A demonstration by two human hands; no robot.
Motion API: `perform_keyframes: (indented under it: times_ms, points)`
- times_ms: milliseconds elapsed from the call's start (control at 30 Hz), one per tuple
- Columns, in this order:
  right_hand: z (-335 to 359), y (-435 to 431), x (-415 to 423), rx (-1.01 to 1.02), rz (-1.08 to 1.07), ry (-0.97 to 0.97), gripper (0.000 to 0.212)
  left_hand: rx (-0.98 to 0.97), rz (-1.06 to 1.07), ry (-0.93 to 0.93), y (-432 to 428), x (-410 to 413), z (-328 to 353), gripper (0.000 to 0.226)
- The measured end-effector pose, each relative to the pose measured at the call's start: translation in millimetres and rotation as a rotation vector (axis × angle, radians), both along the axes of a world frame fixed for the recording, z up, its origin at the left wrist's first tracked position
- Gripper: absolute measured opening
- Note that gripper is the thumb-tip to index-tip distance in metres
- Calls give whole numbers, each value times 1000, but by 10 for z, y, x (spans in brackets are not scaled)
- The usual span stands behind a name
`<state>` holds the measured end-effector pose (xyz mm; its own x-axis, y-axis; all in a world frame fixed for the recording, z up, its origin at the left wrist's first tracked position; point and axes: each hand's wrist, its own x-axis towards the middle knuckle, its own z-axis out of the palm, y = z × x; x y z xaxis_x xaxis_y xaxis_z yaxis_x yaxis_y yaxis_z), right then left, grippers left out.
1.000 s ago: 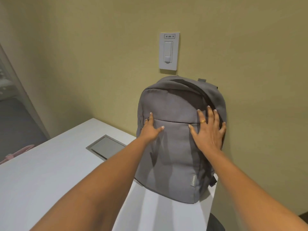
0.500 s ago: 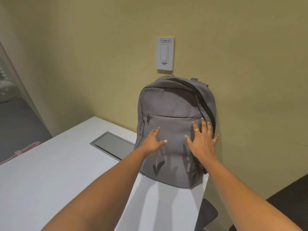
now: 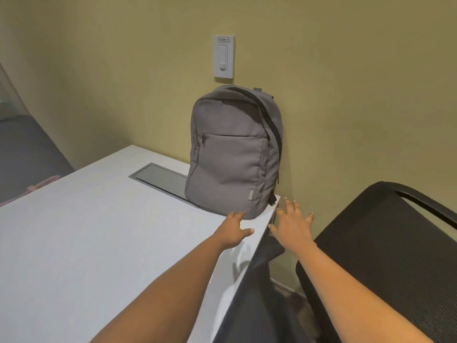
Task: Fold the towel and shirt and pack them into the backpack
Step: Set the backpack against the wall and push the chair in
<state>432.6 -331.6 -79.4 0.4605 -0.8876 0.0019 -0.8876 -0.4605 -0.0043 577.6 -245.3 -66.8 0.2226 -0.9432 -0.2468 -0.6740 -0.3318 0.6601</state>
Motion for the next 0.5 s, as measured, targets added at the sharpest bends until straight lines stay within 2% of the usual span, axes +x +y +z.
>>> perform_keyframes:
  times_ms: [200, 500]
  points:
    - [-169, 561, -572, 64, -33, 106, 54, 27, -34, 35, 559, -567, -208, 64]
    - [-223, 1371, -1193, 97, -80, 136, 55, 5, -70, 99, 1445, -1144, -347, 62]
